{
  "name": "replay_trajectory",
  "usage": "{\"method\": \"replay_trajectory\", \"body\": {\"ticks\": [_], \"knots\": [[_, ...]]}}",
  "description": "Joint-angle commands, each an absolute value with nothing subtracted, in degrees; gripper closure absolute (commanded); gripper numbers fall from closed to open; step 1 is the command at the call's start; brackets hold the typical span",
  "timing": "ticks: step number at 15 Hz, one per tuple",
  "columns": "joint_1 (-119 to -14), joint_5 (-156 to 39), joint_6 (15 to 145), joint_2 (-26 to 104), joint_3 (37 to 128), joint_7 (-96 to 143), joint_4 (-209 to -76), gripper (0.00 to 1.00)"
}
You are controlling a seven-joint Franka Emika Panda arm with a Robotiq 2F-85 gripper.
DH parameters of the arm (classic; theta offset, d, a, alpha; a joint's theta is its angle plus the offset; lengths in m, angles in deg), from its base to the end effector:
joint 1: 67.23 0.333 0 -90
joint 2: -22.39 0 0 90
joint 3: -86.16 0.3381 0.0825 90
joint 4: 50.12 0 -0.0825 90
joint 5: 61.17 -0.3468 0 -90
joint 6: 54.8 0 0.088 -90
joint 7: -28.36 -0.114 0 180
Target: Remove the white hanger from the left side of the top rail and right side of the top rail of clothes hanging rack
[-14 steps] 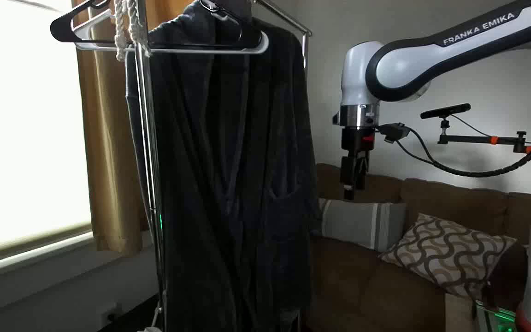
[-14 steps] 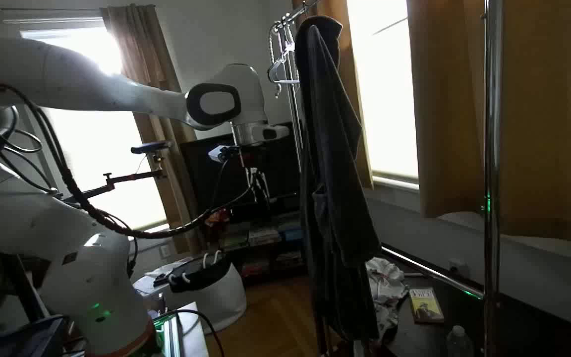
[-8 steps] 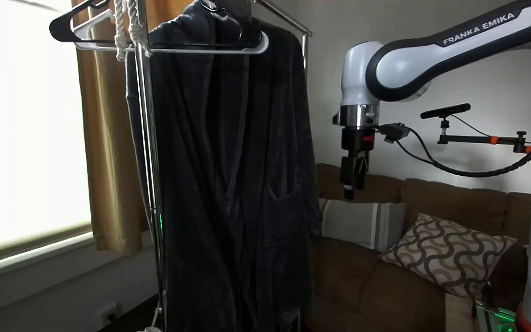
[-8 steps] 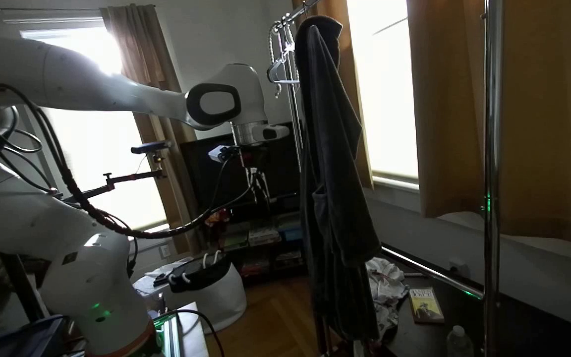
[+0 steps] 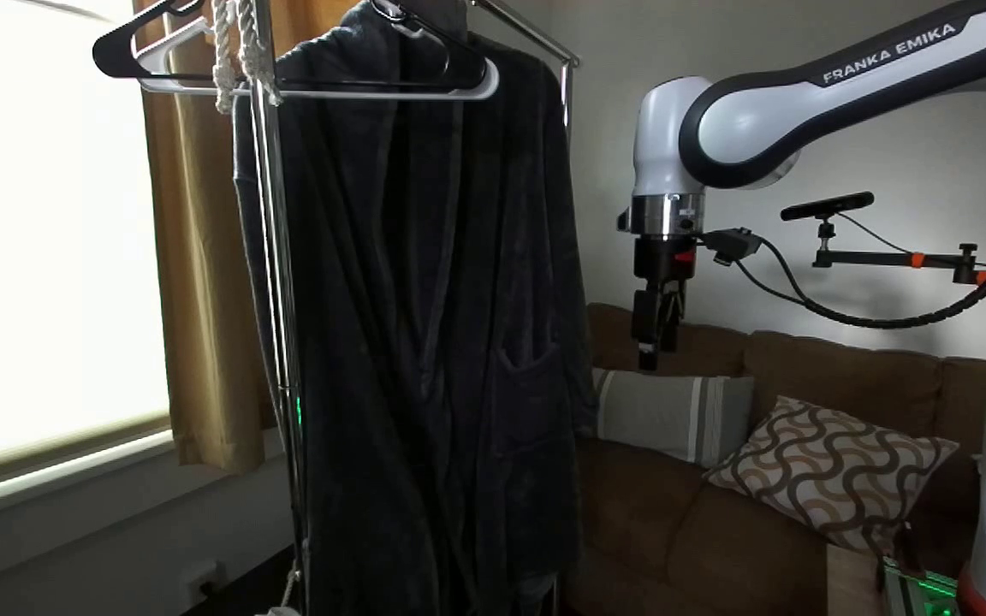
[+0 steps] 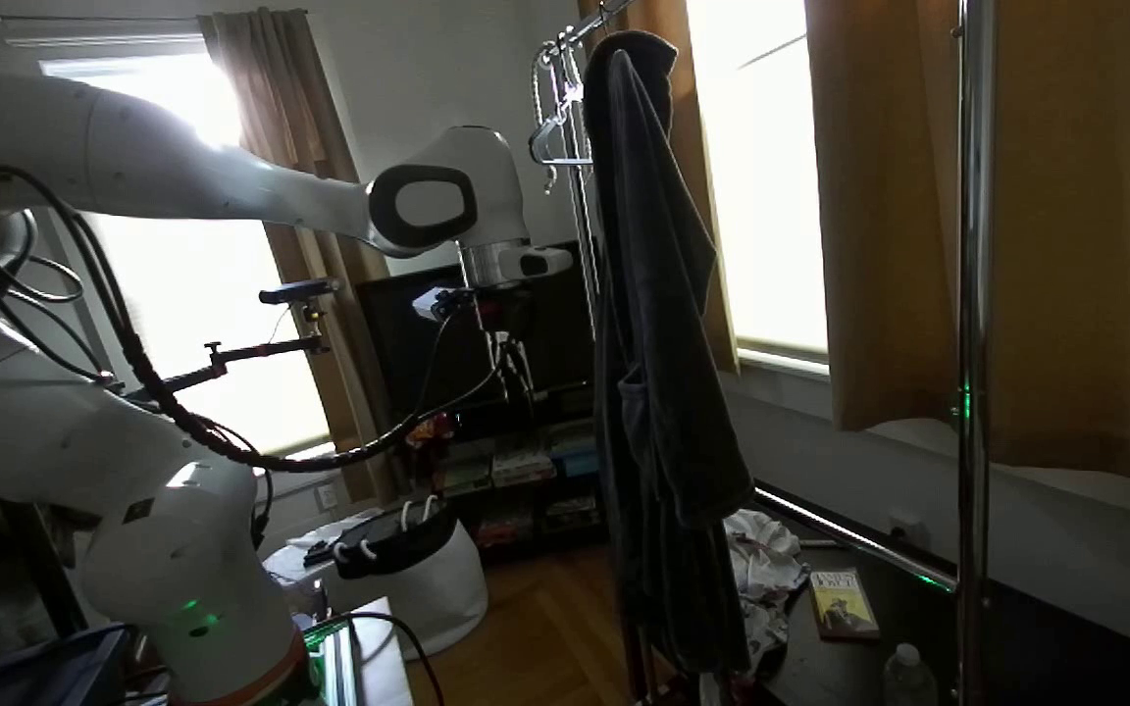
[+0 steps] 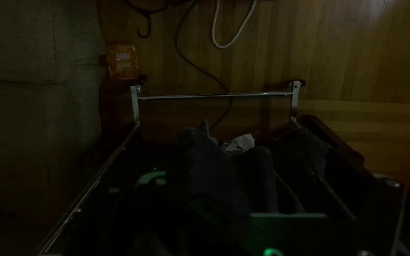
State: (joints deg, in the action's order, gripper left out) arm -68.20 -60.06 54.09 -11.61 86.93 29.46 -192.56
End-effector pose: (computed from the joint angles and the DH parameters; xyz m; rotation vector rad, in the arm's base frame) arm 0.3233 -0.0020 0.5147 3.1155 0.0306 0.0116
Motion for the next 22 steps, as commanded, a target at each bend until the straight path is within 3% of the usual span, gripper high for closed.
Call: {"method": "replay_trajectory", "body": {"ticks": [1, 14, 18, 22], "knots": [[-67.8, -59.9, 53.9, -11.6, 86.6, 29.3, -192.4, 0.0], [-67.3, -61.1, 56.0, -11.0, 86.5, 29.3, -191.8, 0.0], [-65.7, -59.5, 56.0, -5.8, 88.1, 31.4, -182.6, 0.0], [-62.4, -60.7, 53.4, -9.6, 87.3, 39.1, -176.5, 0.0]]}}
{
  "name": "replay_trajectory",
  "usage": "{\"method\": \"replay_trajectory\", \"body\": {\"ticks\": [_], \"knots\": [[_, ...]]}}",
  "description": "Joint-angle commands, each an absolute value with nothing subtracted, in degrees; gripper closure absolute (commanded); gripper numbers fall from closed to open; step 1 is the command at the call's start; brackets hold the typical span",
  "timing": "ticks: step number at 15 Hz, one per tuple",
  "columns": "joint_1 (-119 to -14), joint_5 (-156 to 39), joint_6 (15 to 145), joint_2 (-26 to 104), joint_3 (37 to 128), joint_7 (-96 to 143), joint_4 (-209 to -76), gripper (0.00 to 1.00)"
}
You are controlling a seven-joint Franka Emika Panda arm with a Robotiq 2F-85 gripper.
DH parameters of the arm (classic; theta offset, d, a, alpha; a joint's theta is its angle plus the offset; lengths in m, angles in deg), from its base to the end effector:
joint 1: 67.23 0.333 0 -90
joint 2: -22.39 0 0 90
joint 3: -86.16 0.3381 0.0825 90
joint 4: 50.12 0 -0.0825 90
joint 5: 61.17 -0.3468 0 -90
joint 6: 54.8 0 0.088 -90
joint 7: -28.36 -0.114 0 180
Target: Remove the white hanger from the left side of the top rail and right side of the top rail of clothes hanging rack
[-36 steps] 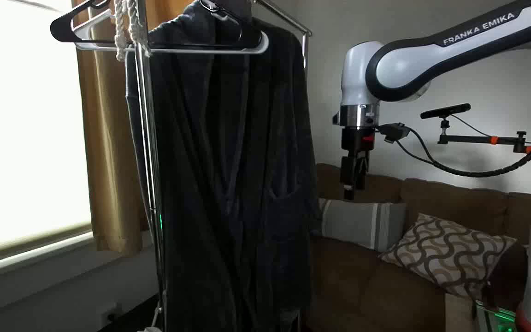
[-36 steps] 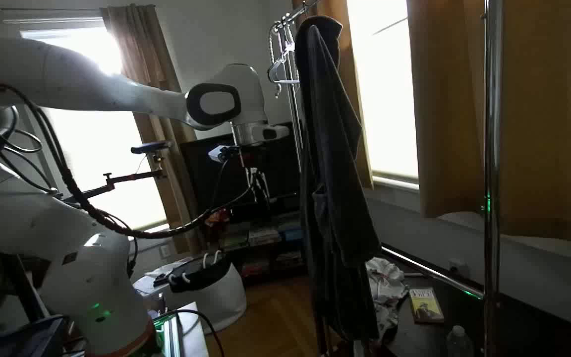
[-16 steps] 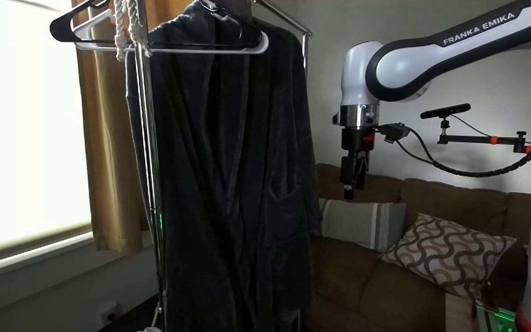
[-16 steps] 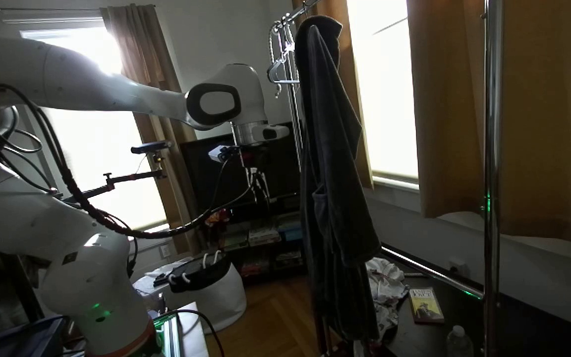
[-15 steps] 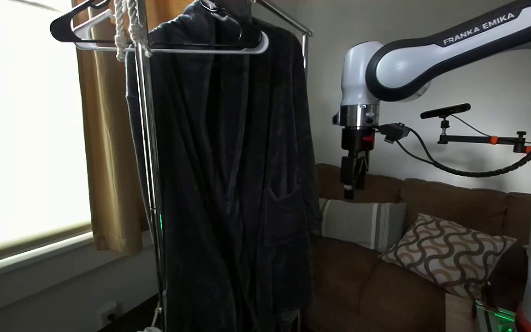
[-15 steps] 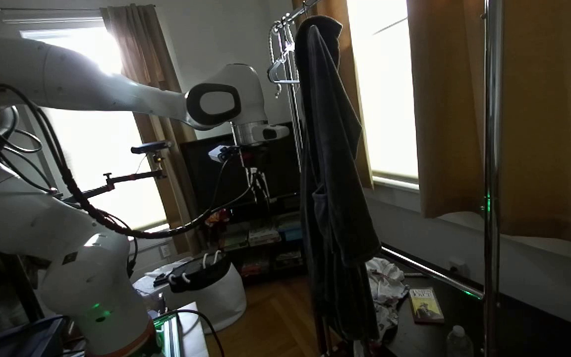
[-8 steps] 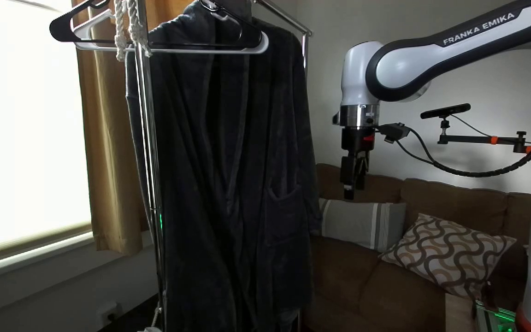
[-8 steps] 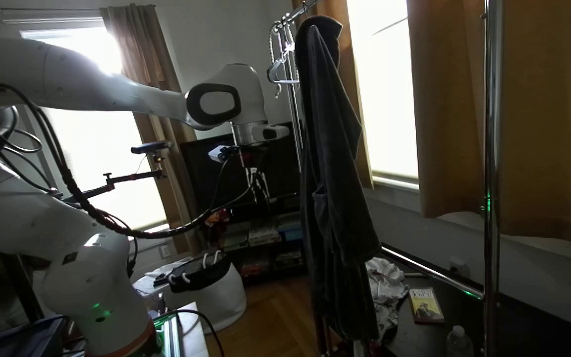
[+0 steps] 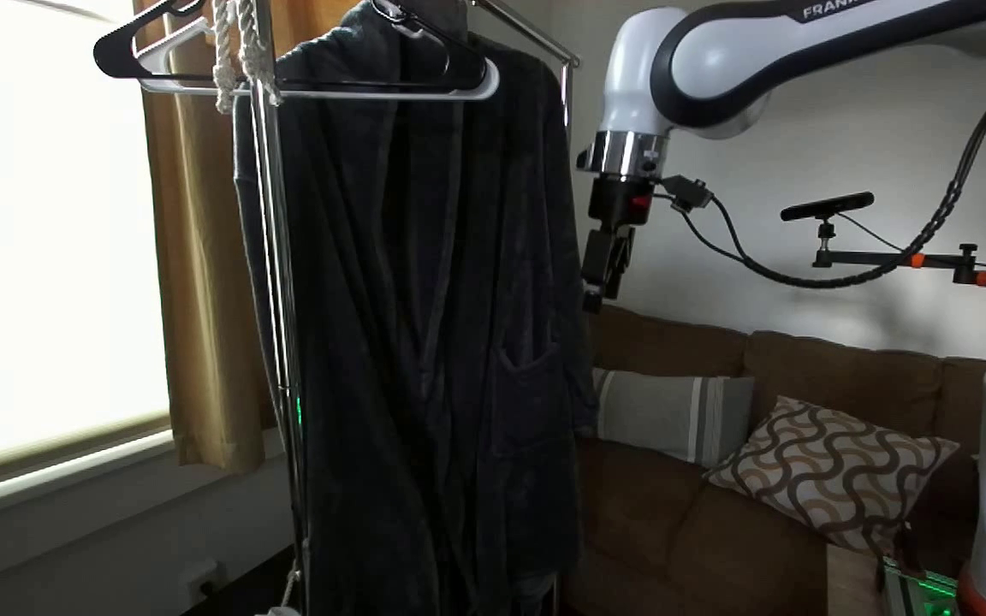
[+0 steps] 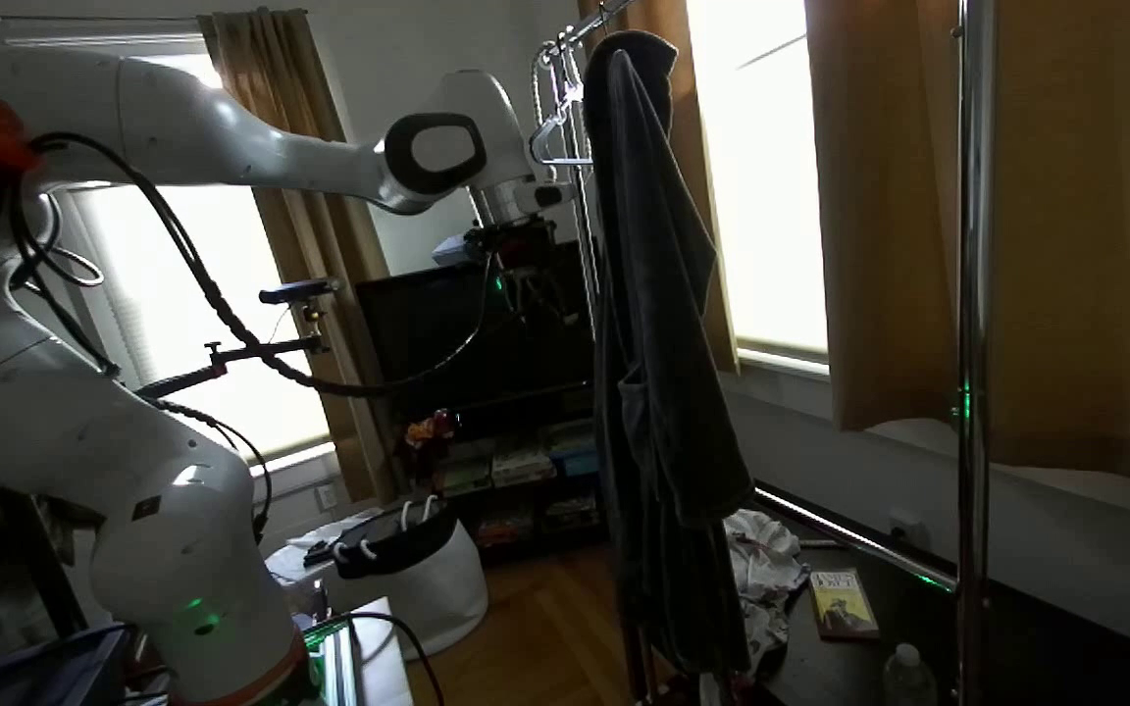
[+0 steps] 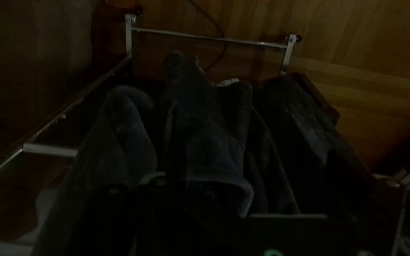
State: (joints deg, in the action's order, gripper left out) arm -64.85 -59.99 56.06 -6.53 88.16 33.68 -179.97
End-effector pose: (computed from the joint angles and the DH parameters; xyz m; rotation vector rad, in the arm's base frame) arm 0.3701 0.0295 0.5869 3.0802 0.2657 0.2675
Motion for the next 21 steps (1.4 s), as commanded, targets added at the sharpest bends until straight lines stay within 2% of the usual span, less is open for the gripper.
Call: {"method": "replay_trajectory", "body": {"ticks": [1, 8, 21], "knots": [[-61.8, -60.4, 53.4, -11.7, 87.5, 40.9, -175.8, 0.0], [-56.4, -62.0, 61.6, -17.2, 89.4, 43.1, -166.6, 0.0], [-54.5, -63.9, 71.1, -13.1, 88.6, 43.1, -159.2, 0.0]]}}
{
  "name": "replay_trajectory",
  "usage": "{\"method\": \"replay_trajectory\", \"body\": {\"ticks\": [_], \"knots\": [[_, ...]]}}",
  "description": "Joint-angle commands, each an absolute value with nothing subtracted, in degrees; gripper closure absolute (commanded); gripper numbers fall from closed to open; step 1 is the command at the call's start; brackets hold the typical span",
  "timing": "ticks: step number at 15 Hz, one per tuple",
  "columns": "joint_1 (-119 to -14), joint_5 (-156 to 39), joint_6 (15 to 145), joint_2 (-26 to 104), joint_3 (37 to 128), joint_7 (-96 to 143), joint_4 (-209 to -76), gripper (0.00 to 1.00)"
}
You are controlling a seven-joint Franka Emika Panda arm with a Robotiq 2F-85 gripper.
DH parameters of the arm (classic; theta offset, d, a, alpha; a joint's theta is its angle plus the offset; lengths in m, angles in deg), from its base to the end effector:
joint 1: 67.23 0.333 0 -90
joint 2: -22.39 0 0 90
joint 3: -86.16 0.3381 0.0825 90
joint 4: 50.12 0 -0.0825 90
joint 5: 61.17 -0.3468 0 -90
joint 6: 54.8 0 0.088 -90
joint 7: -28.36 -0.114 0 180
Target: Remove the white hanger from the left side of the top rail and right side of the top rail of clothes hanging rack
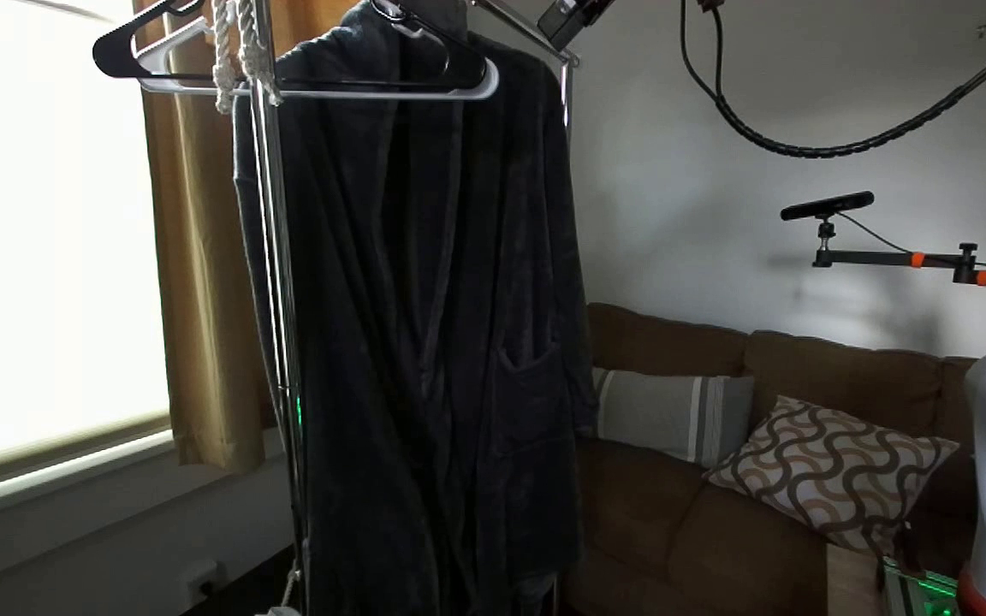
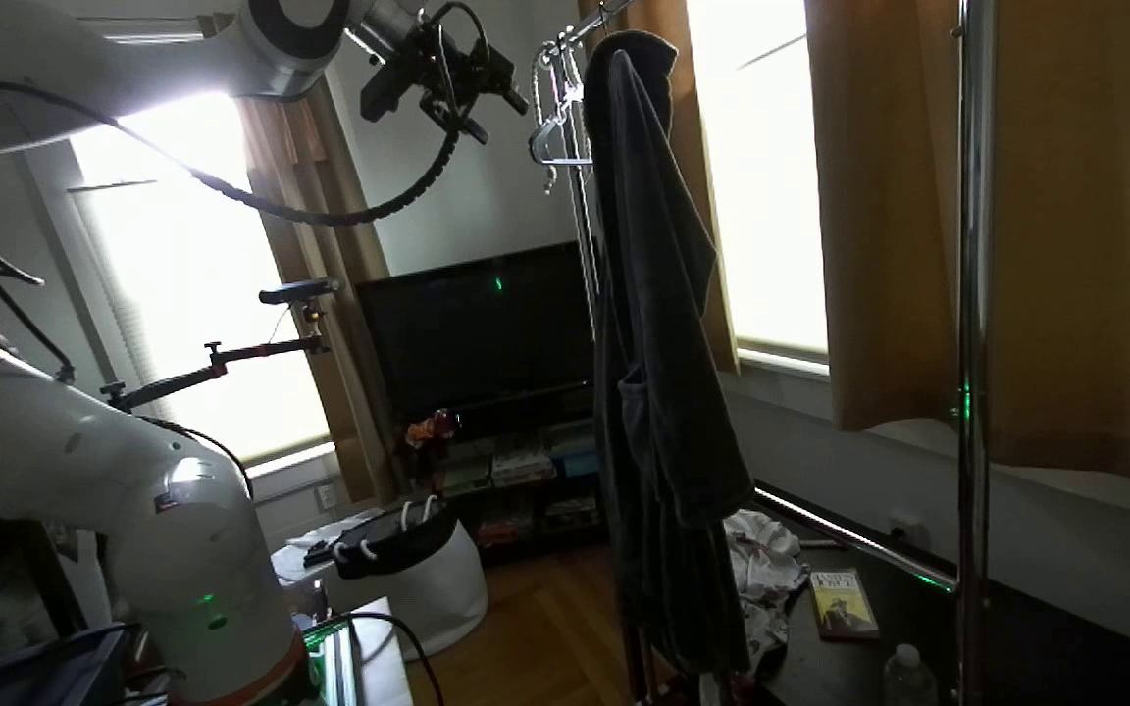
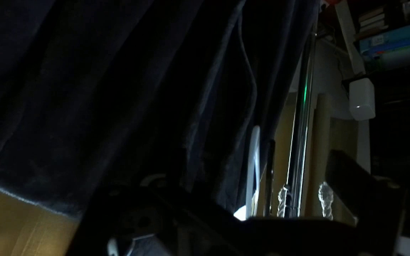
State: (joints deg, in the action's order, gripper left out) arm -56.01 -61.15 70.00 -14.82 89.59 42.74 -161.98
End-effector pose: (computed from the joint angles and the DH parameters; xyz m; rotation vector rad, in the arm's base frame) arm 0.3045 0.0937 0.8174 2.7218 0.7117 1.3146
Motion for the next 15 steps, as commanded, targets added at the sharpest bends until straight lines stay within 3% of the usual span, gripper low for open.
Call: {"method": "replay_trajectory", "body": {"ticks": [1, 6, 15], "knots": [[-54.1, -65.2, 71.5, -11.7, 88.4, 42.6, -158.0, 0.0], [-53.9, -72.5, 73.5, -5.2, 87.5, 39.6, -152.2, 0.0], [-55.0, -72.2, 76.4, -3.2, 86.9, 41.4, -153.4, 0.0]]}}
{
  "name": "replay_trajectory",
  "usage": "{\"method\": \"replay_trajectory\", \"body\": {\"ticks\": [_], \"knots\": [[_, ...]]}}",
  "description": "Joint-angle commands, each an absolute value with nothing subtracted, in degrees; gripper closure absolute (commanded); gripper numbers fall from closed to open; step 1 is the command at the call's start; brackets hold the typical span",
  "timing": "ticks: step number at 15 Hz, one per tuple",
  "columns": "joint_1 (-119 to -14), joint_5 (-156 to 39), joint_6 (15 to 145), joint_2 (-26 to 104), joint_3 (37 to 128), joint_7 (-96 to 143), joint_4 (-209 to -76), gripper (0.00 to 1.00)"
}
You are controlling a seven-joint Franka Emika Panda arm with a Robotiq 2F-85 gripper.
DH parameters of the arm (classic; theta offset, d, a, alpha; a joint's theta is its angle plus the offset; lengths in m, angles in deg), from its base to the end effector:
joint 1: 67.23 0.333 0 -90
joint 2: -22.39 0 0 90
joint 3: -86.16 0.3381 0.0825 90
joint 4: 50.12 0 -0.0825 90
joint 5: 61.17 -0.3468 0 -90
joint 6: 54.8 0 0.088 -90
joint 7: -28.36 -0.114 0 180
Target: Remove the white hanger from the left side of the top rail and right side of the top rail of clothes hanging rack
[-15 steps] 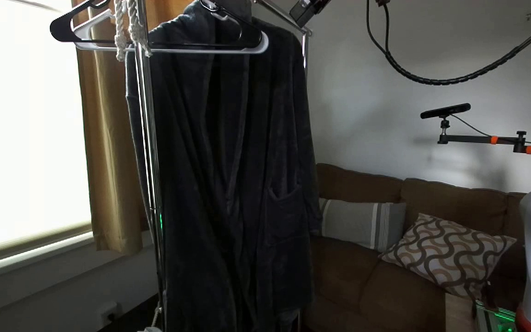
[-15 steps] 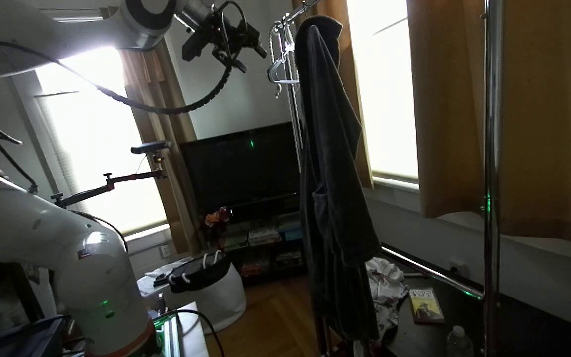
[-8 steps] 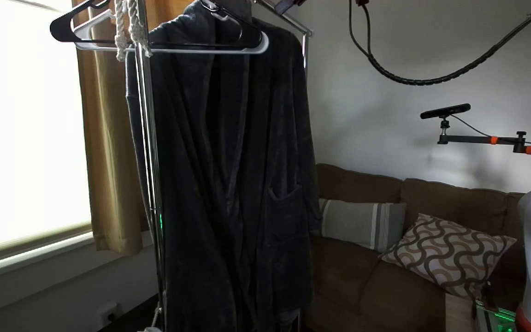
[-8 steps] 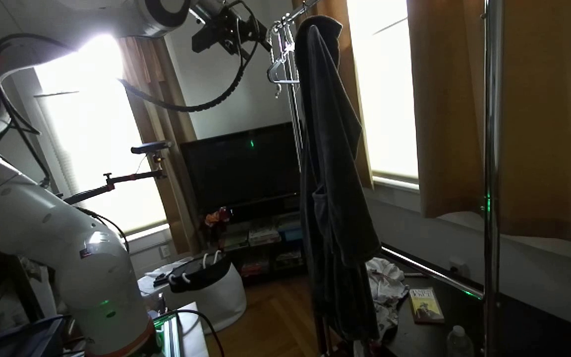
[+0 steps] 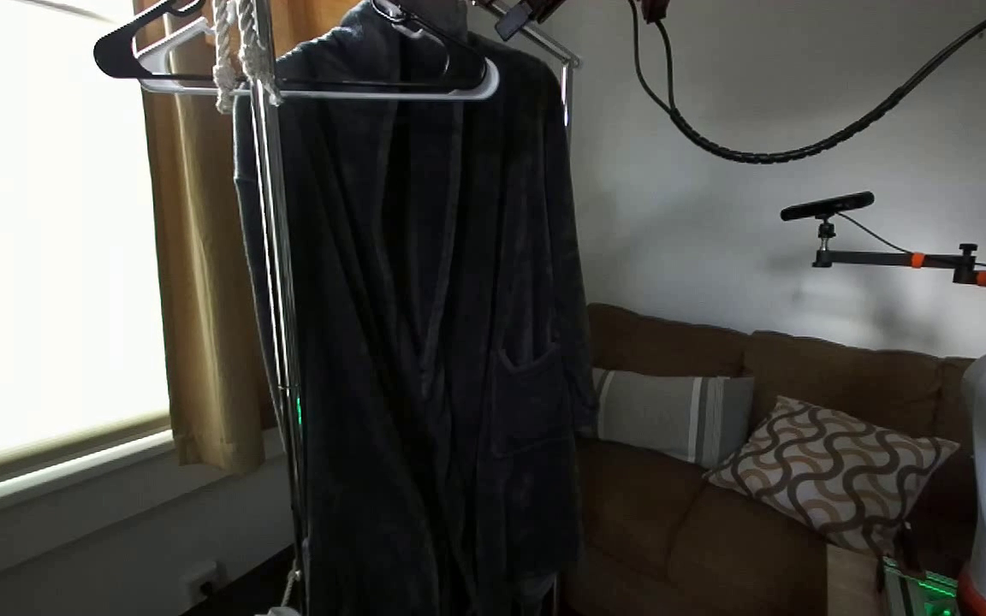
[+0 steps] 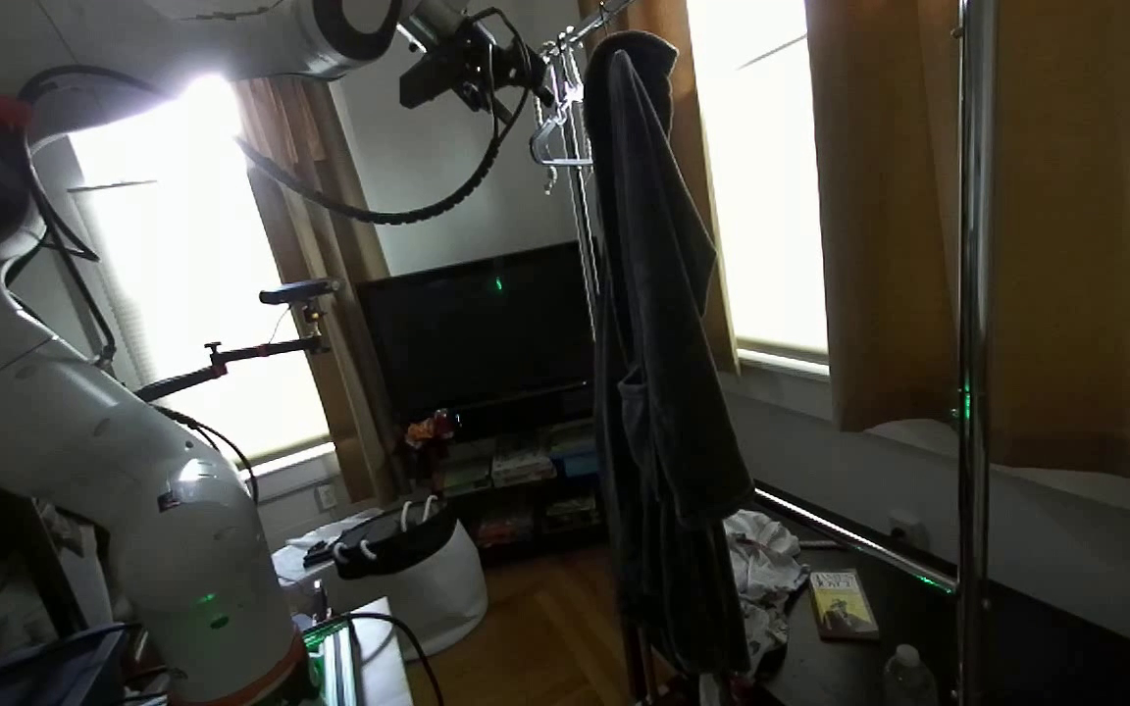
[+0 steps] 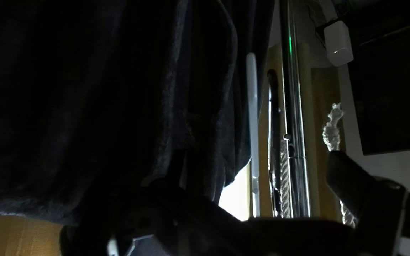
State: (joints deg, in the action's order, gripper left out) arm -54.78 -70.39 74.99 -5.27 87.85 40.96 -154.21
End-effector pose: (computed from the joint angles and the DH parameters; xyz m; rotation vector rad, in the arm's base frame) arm 0.3639 0.1026 0.8351 -2.6087 -0.5687 -1.3381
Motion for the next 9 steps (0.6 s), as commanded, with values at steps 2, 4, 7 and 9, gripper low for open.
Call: {"method": "replay_trajectory", "body": {"ticks": [2, 4, 7, 9], "knots": [[-55.3, -72.5, 77.2, -2.0, 86.5, 41.2, -152.9, 0.0], [-55.5, -72.9, 77.5, -1.0, 86.0, 41.3, -152.2, 0.0], [-55.5, -73.3, 77.1, 0.1, 85.8, 41.6, -151.4, 0.0], [-54.7, -74.9, 76.7, 0.6, 85.4, 43.1, -151.0, 0.0]]}}
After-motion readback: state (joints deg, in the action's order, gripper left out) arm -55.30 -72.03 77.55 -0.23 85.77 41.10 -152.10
